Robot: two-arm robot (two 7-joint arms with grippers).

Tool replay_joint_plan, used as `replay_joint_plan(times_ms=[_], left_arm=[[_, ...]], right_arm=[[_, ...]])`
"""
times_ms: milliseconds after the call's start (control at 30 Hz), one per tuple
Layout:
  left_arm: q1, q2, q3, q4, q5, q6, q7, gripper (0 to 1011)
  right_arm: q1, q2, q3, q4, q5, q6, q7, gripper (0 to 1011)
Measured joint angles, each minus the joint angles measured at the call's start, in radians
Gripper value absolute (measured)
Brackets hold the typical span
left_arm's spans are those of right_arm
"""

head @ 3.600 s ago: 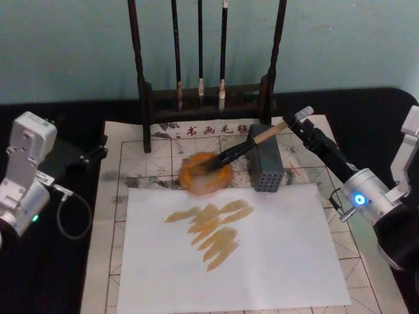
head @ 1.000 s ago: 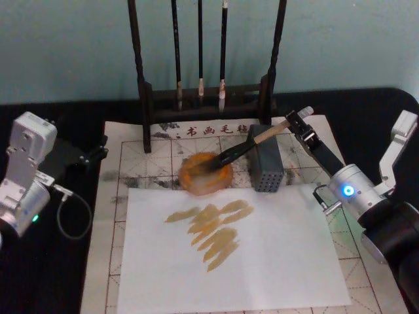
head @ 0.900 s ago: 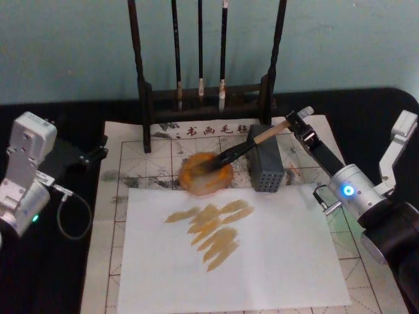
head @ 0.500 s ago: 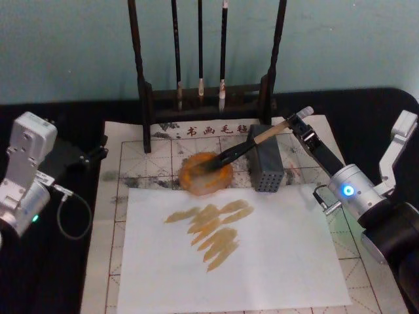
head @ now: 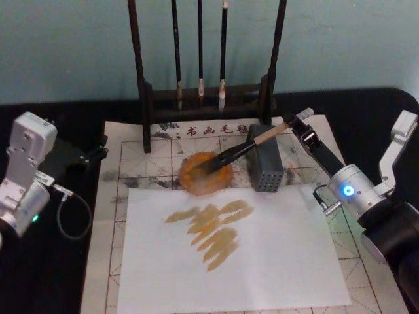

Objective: Pick up the brush from the inkstone, write on the paper, then place the brush back to its original position.

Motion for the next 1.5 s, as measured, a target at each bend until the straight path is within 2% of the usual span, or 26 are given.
replay_joint_plan(times_ms=[733,1167,1500], left_arm=[[0.0,0.0,0.0,0.0,0.0,0.0,0.0,1001],[0.0,0.0,0.0,0.0,0.0,0.0,0.0,1001],[0.0,0.0,0.0,0.0,0.0,0.0,0.0,1001]], right_arm=[[0.0,0.001,-0.002,0.0,0.002,0.001,0.0,181],[-0.008,0.017,-0.003,-0.04,0.075,0.033,-0.015,181],[-0.028,0.051,-0.021,-0.105,0.088,0.024,-0.015,181]])
